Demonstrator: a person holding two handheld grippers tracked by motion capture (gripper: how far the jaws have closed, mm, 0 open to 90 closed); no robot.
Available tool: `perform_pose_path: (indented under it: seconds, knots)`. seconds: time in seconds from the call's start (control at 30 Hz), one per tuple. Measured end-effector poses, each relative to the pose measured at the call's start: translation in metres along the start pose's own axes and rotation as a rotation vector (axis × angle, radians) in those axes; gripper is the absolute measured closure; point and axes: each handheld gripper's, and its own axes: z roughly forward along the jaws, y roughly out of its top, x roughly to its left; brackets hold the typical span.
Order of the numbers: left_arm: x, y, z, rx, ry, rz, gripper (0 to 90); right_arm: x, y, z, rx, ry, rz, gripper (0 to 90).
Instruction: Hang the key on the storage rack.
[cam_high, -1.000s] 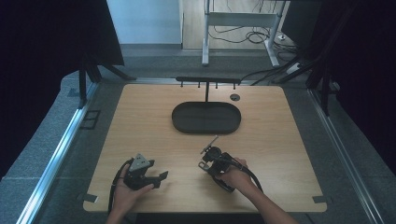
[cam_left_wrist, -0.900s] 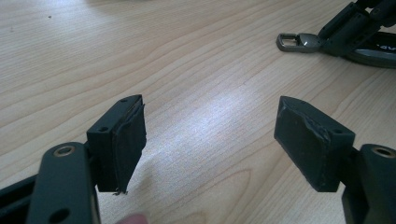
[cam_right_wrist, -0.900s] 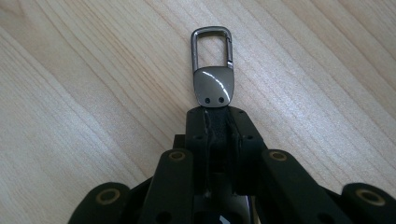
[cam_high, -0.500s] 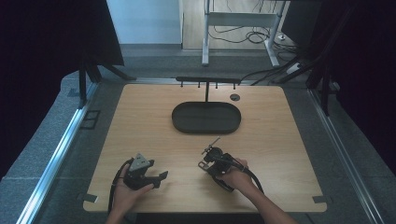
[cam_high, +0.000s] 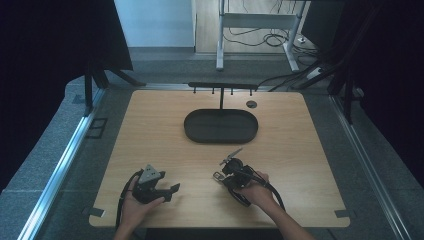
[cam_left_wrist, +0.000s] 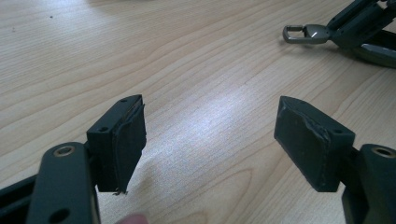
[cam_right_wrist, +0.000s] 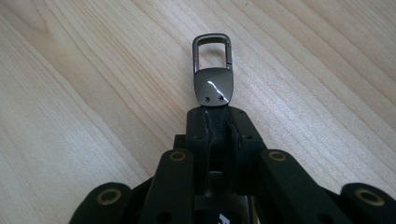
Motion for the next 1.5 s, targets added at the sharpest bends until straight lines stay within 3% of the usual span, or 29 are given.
perform_pose_path:
  seconds: [0.33,1.1,1.5]
  knots:
    - [-0.001,0.000,0.001,0.004,-0.002,0.003,25.4,0.001,-0.005,-0.012,-0.058,0.002,-0.002,80.7]
    - [-0.003,0.000,0.003,0.014,-0.008,0.009,25.5,-0.006,-0.029,-0.053,-0.296,0.000,0.091,80.8]
    - [-0.004,0.000,0.004,0.017,-0.008,0.012,25.5,-0.010,-0.038,-0.063,-0.426,0.019,0.123,80.8]
